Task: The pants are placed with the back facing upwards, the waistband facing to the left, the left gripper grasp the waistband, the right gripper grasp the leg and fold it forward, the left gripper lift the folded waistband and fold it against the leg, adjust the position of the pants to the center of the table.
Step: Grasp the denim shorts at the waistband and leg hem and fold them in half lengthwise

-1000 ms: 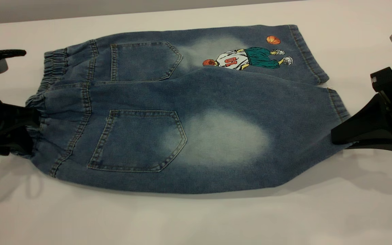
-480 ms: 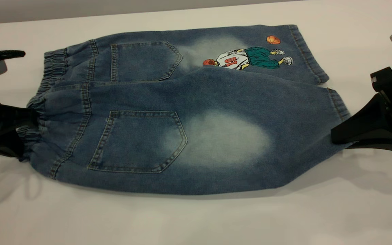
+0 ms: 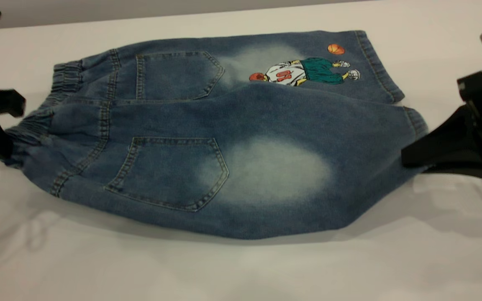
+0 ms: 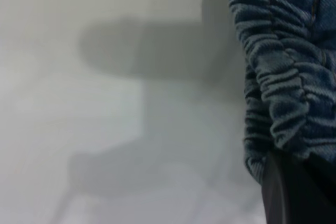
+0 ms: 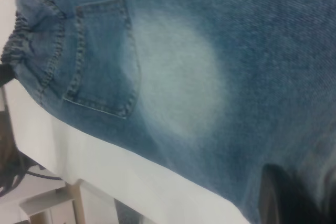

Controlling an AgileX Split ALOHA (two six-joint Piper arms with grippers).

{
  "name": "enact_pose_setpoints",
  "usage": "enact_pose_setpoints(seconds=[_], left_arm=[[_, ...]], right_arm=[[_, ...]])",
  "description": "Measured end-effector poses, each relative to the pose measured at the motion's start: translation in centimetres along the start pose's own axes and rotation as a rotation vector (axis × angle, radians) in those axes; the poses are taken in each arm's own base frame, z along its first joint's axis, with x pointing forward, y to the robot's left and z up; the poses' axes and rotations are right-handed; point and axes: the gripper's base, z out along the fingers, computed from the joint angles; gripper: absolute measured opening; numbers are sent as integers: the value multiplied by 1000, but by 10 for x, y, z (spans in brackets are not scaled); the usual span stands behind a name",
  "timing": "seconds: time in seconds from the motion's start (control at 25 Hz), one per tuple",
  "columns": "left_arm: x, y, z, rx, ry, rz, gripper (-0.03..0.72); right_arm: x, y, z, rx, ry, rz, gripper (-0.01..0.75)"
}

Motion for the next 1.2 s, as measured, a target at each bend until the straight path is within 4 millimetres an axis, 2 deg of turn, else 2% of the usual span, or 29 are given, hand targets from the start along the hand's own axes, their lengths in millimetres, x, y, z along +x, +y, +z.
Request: enact_pose_setpoints(seconds=[0.44,0.6,0.8,1.0,1.2], left_arm=[[6,-8,-42,70,52,-47,36],[-6,-11,-53,87,41,-42,36],[-32,-15,-65,97,-40,-29,36],[-51,-17,-66,98,-79,-15,36],[-61,-17,-52,93,-54,-16,36]], right_arm=[[-14,47,-34,-29,-134,-226,13],[-26,59,-44,-11,-173,-289,13],[-46,66,-48,14,-193,-305,13],[-70,69,-50,45,-231,-327,13],[-93,64,-43,41,-221,-327,13]])
